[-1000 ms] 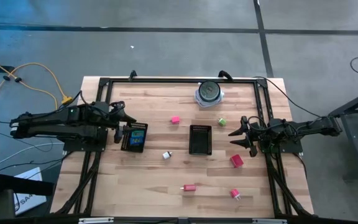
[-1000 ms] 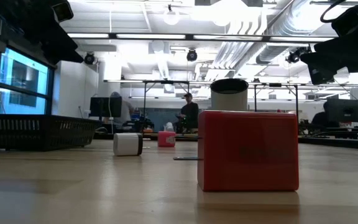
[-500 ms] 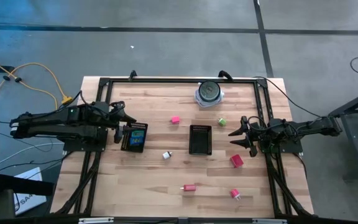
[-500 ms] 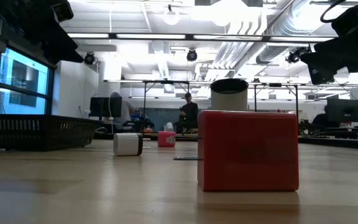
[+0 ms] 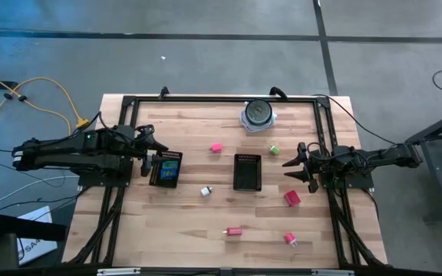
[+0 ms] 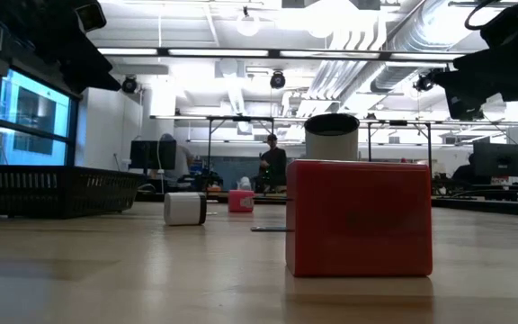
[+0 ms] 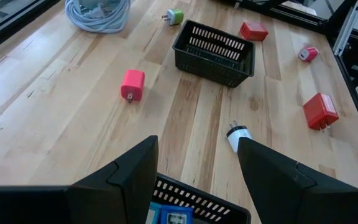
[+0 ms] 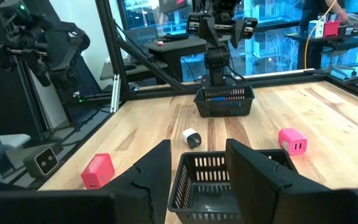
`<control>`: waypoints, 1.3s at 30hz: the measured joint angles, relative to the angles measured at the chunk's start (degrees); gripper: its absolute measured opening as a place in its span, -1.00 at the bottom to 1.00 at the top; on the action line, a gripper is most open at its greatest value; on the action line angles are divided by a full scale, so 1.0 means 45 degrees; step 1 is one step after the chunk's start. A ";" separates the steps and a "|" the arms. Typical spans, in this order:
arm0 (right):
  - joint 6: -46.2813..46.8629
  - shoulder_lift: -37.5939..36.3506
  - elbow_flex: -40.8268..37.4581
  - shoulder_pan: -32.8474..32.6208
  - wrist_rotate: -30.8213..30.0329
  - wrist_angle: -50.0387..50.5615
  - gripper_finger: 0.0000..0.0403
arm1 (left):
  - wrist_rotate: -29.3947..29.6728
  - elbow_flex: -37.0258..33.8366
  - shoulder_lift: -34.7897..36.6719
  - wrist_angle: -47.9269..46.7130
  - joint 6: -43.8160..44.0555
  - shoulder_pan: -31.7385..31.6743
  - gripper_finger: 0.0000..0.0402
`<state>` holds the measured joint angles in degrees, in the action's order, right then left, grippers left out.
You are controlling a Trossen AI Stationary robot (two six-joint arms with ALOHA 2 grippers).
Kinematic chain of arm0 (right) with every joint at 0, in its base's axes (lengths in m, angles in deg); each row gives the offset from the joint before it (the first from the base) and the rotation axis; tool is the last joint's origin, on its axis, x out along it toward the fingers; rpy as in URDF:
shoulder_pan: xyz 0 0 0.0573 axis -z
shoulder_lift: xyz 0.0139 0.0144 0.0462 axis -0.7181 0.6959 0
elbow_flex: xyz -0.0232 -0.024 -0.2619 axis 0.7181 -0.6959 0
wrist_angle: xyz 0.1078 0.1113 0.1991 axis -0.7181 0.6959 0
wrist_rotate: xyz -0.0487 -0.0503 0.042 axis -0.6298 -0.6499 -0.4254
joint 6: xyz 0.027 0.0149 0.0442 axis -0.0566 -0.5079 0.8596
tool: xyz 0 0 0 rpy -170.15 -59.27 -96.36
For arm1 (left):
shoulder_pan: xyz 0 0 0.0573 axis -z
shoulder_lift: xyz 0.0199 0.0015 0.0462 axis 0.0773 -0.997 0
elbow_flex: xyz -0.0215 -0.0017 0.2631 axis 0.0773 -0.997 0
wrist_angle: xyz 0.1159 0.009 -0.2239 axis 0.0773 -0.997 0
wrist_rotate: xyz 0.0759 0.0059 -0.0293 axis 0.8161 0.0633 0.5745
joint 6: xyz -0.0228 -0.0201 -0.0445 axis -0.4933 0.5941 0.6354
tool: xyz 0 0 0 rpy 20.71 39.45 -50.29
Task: Pick & Place Office items
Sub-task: Put the green charger adapter into the right black bin
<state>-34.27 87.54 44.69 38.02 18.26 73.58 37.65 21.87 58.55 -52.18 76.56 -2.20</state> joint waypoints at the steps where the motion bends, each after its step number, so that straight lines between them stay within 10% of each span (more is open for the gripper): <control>1: -0.0005 0.0000 0.0003 0.0000 -0.0003 -0.0007 -0.30 | 0.0000 0.0000 0.0000 0.0003 0.0000 0.0001 0.07; 23: -0.1796 0.1673 0.1818 0.0000 -0.2409 -0.1190 -0.30 | -0.0005 0.0000 0.0000 0.0001 -0.0001 0.0005 0.07; 39: -0.1365 0.6370 0.5394 -0.0010 -0.4015 0.3845 -0.30 | -0.0005 0.0000 0.0000 0.0000 0.0000 0.0005 0.07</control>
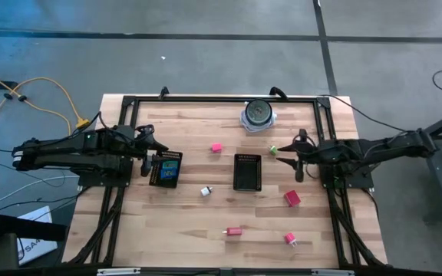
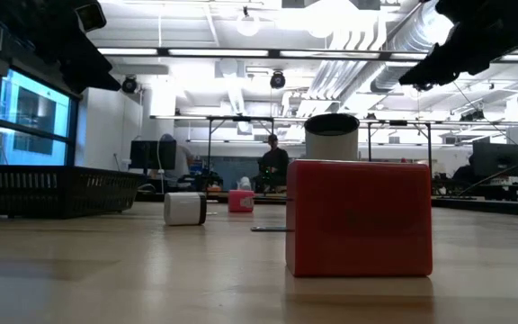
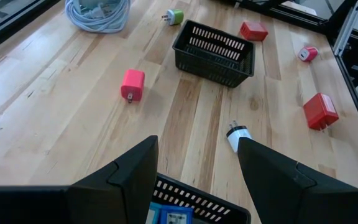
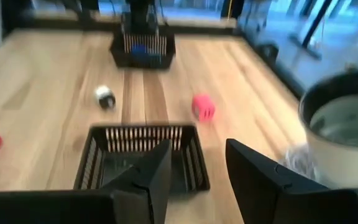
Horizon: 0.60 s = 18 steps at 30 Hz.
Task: Pick & Place Office items
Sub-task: Put the green charger adapter into the right black bin
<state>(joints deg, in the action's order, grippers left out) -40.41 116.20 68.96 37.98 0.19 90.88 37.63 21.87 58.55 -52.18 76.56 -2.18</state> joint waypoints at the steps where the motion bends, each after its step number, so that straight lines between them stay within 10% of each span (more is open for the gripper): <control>1: 0.0209 0.0208 0.0215 0.0000 0.0002 0.0398 -0.30 | 0.0000 0.0000 0.0000 0.0004 -0.0005 0.0000 0.07; 18: 0.1269 0.2279 0.2442 -0.0382 0.1825 0.3618 -0.30 | 0.0000 0.0000 -0.0001 0.0000 -0.0004 0.0000 0.07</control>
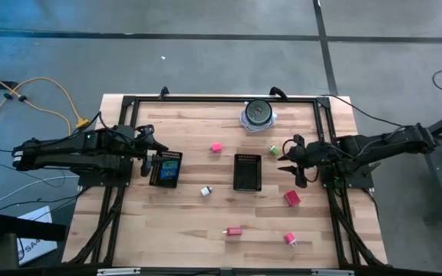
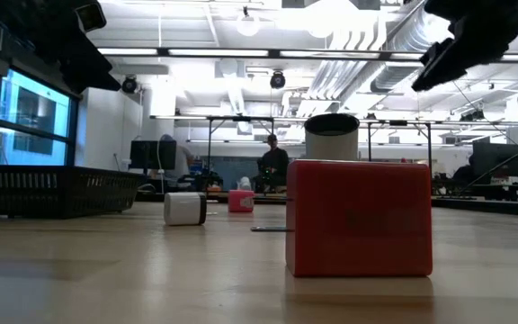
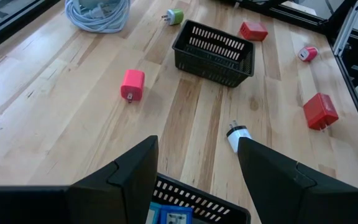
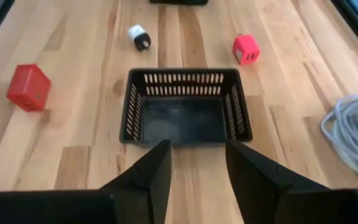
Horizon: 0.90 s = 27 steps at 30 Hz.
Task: Pick & Place Office items
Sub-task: Put the green charger adapter into the right black bin
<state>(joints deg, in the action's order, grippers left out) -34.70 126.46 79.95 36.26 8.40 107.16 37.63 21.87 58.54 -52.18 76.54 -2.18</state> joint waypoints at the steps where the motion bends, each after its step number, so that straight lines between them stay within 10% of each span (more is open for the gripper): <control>1: 0.0014 0.0173 0.0157 -0.0107 -0.0207 0.0054 -0.30 | 0.0002 0.0000 -0.0002 0.0000 0.0002 0.0000 0.07; 10: 0.0384 0.1771 0.0568 -0.0159 -0.3367 0.1204 -0.30 | 0.0001 0.0000 -0.0002 0.0005 0.0004 0.0000 0.07; 27: 0.2976 0.3489 0.1010 0.2682 -0.1109 0.2795 -0.30 | 0.0000 0.0000 0.0002 0.0002 0.0003 -0.0003 0.07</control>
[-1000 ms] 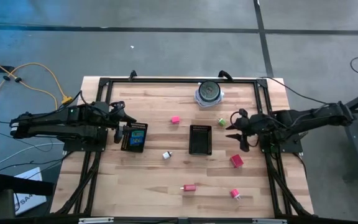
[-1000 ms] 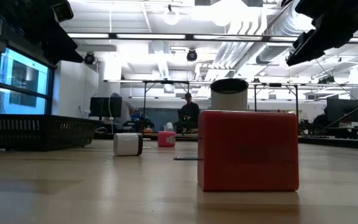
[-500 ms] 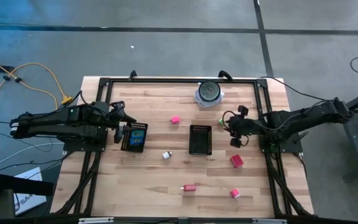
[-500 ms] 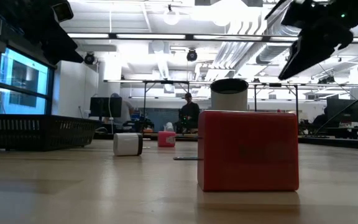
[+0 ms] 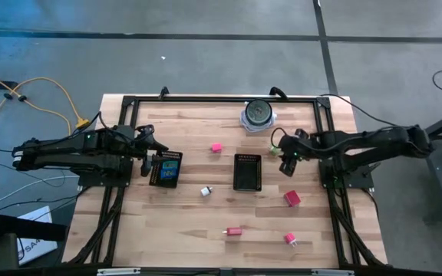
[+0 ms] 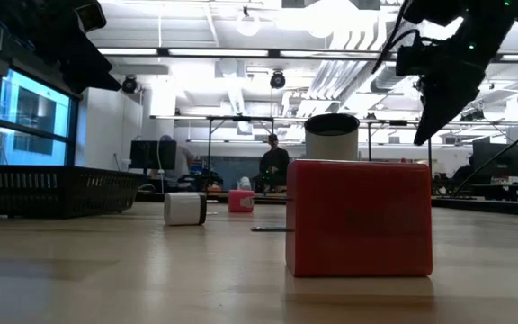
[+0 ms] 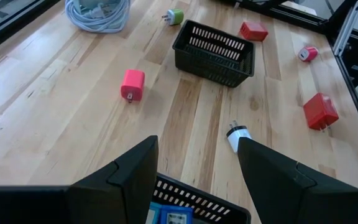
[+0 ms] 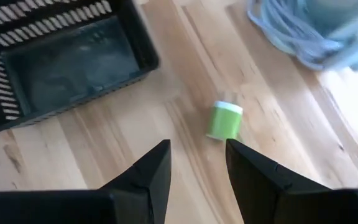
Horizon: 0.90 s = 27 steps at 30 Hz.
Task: Pick & Place Office items
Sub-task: Put the green charger adapter into the right black bin
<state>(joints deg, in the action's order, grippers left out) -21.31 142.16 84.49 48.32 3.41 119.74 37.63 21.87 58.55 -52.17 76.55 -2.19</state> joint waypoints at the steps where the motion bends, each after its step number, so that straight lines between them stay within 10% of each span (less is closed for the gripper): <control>1: 0.0040 0.0047 0.0161 0.0144 -0.0004 0.0190 -0.30 | 0.0000 0.0000 -0.0001 0.0003 -0.0002 0.0003 0.07; 27: 0.0566 0.1809 0.1316 0.2655 0.2000 0.1818 -0.30 | 0.0000 0.0000 -0.0005 -0.0001 0.0001 0.0003 0.07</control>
<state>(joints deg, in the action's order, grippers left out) -18.76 150.30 90.41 60.27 12.41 127.92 37.63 21.87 58.53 -52.17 76.56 -2.18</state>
